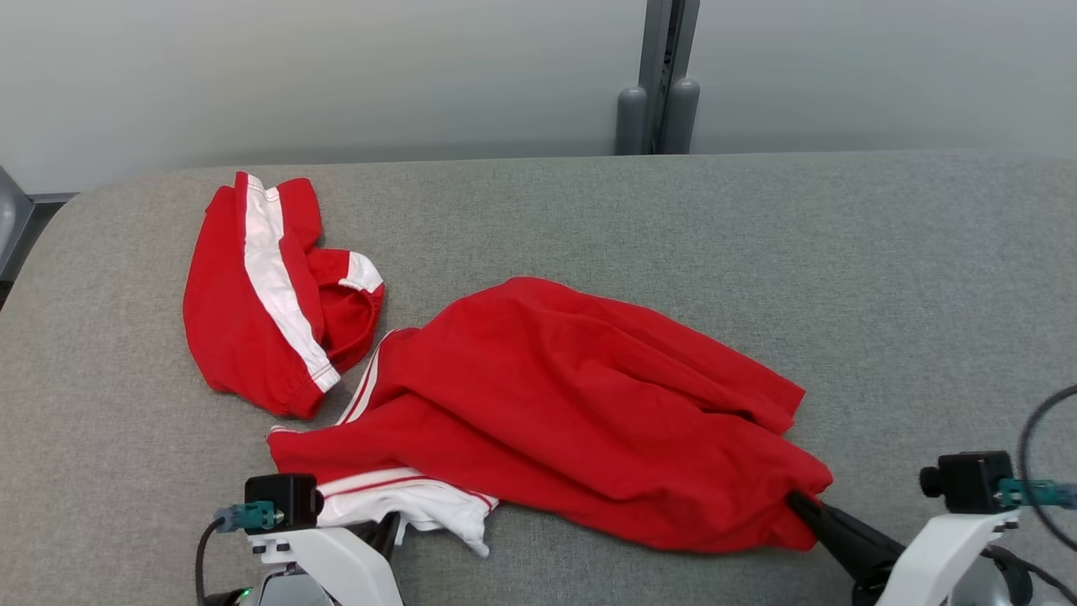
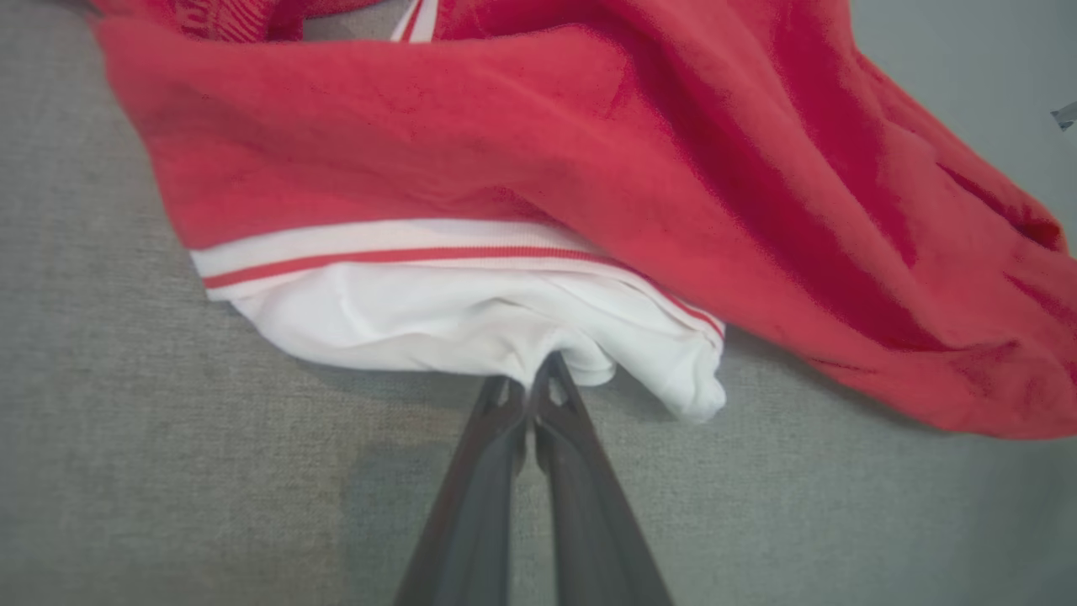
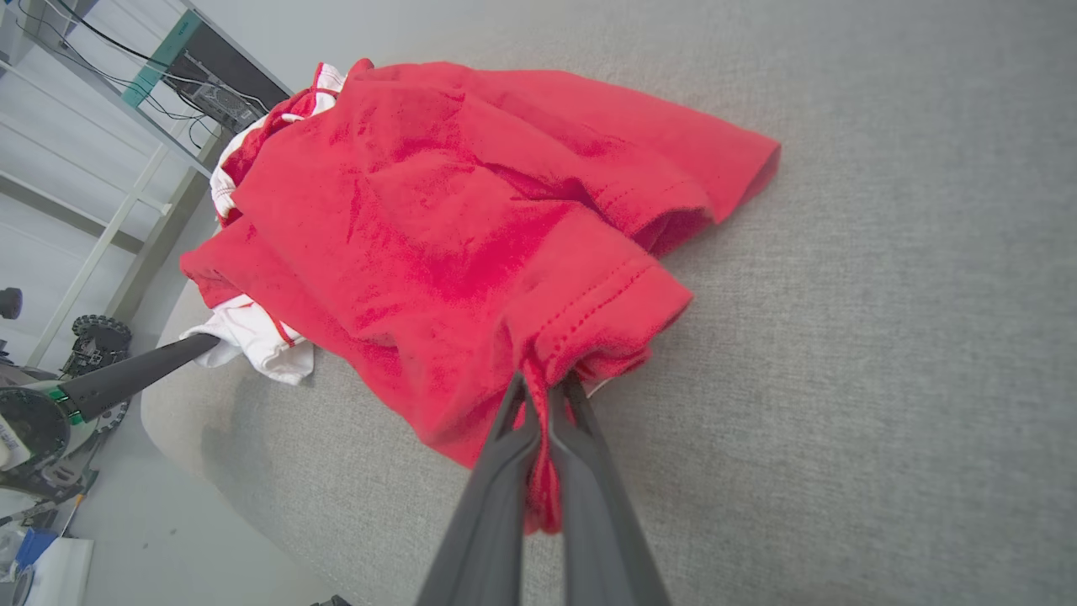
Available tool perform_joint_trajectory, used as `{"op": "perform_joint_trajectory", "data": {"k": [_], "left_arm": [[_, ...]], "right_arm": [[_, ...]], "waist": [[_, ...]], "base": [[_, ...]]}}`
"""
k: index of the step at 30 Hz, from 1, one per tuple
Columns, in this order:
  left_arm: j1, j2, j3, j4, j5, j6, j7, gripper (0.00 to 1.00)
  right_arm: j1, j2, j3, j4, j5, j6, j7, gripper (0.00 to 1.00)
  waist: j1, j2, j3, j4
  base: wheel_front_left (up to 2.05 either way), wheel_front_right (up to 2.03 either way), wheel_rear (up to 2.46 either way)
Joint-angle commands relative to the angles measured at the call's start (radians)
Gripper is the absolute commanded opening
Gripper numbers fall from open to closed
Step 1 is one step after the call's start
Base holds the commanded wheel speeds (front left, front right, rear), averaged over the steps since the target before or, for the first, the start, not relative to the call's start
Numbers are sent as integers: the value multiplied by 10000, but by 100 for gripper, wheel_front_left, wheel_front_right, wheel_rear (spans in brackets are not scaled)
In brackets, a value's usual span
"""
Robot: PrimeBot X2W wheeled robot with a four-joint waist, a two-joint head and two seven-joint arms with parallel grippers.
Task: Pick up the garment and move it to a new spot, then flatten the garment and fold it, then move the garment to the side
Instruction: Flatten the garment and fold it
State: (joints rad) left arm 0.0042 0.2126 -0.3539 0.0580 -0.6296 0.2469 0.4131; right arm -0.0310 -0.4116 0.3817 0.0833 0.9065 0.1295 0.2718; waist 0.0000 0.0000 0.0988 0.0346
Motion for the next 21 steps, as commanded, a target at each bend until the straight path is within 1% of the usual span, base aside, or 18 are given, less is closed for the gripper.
{"op": "perform_joint_trajectory", "data": {"k": [1,4,9,10,14,17,21], "left_arm": [[110,107,134,-471,-213,-143,-28,0],[474,309,431,-1346,-497,-254,-50,0],[1047,712,933,-2970,-771,-61,67,0],[1047,712,933,-2970,-771,-61,67,0],[1466,1056,1259,-4033,-842,17,179,0],[1668,1229,1392,-4506,-735,97,164,0],[1578,1348,1349,-4906,-738,-10,223,0]], "right_arm": [[170,-177,-149,-382,282,24,-110,0],[420,-421,-417,-1058,676,24,-202,0],[1057,-833,-859,-2077,1227,24,-141,0],[1057,-833,-859,-2077,1227,24,-141,0],[1525,-1044,-1386,-2770,1438,25,-215,0],[1660,-1162,-1675,-3196,1397,25,-168,0],[1609,-1098,-2005,-3644,1386,25,-289,0]], "waist": [[0,0,-33,28],[0,0,-79,54],[0,0,-171,144],[0,0,-171,144],[0,0,-212,136],[0,0,-171,98],[0,0,-91,26]], "base": [[0,0,0],[0,0,0],[0,0,0],[0,0,0],[0,0,0],[0,0,0],[0,0,0]]}}
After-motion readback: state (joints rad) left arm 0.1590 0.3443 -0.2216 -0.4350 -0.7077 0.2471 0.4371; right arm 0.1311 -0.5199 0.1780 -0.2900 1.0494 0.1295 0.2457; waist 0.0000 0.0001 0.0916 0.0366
